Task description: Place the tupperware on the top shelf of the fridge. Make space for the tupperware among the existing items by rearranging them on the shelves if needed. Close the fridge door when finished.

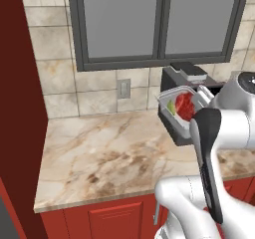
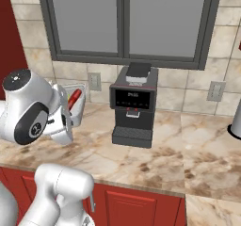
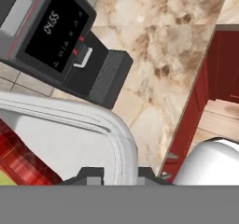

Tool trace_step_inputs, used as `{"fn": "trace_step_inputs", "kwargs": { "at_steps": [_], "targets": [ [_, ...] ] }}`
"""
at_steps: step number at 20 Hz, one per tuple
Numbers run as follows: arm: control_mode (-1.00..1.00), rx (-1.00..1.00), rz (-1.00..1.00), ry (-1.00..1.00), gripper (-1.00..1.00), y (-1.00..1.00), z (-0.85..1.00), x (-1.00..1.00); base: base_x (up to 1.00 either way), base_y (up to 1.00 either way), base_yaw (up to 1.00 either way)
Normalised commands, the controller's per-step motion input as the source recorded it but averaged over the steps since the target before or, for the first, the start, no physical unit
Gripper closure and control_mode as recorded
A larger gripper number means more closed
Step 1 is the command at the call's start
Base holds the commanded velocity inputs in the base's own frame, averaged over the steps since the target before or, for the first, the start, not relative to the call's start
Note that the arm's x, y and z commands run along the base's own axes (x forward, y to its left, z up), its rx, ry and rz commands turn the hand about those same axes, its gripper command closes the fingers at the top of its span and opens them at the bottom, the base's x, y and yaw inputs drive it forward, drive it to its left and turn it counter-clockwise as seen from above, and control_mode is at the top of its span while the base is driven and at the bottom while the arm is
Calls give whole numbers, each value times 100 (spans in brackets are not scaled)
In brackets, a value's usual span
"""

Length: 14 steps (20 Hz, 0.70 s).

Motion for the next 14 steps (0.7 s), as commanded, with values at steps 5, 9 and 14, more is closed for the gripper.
{"fn": "trace_step_inputs", "kwargs": {
  "at_steps": [5, 9, 14],
  "targets": [
    [100, 0, 0, -11, 100, -7, 9, -11, 0, 0, 0],
    [100, 0, 0, 0, 100, 0, 0, 0, -24, 0, 2],
    [100, 0, 0, 0, 100, 0, 0, 0, -98, 0, 26]
  ]
}}
